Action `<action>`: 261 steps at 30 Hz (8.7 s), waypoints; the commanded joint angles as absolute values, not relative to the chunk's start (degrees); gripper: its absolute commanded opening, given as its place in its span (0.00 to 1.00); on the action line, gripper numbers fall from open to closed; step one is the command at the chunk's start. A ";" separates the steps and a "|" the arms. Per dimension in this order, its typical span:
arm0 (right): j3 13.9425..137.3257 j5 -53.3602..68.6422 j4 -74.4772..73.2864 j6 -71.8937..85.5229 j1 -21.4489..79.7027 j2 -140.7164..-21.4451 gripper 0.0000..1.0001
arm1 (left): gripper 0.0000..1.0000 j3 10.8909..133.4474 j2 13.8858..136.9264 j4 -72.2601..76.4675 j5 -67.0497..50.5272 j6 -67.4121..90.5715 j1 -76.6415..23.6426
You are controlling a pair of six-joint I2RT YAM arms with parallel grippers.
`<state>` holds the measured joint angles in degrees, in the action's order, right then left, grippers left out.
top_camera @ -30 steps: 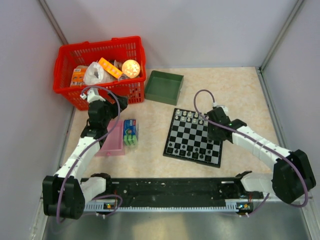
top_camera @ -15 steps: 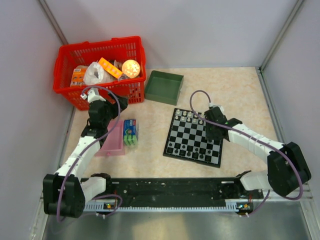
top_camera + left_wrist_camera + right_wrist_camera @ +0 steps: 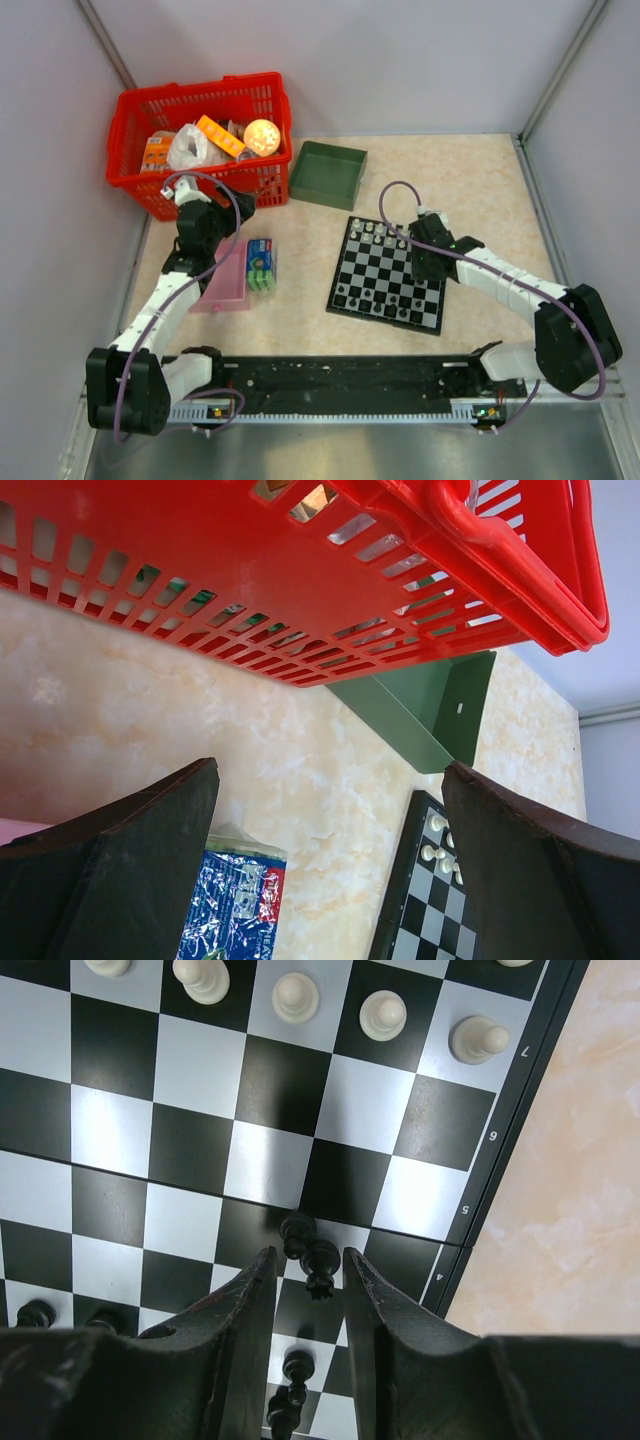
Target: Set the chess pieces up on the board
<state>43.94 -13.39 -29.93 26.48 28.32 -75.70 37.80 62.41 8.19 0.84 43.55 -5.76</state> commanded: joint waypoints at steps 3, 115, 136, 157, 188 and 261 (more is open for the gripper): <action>44.12 -13.45 -29.97 26.02 27.77 -75.24 0.31 | 0.99 38.23 62.40 11.43 0.26 43.42 -5.45; 34.45 -16.17 -48.87 52.65 39.81 -55.28 0.23 | 0.99 37.70 62.75 12.66 -2.64 44.30 -5.36; 49.13 -23.65 -40.27 39.04 37.27 -64.33 0.52 | 0.99 37.18 61.52 12.39 -2.37 44.21 -5.36; 46.14 -13.18 -28.39 32.78 28.65 -76.37 0.38 | 0.99 37.62 61.61 11.51 -1.58 43.51 -4.83; 45.53 -15.20 -27.68 31.11 28.13 -78.66 0.19 | 0.99 37.88 62.05 11.51 -1.93 43.59 -4.57; 40.95 -22.22 -44.56 43.34 34.54 -59.07 0.43 | 0.99 37.26 63.19 14.24 -3.95 44.47 -4.48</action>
<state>35.94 -18.55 -43.55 45.17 34.00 -61.78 36.88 62.41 10.28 -3.22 44.53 -4.89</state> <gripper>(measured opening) 0.325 0.986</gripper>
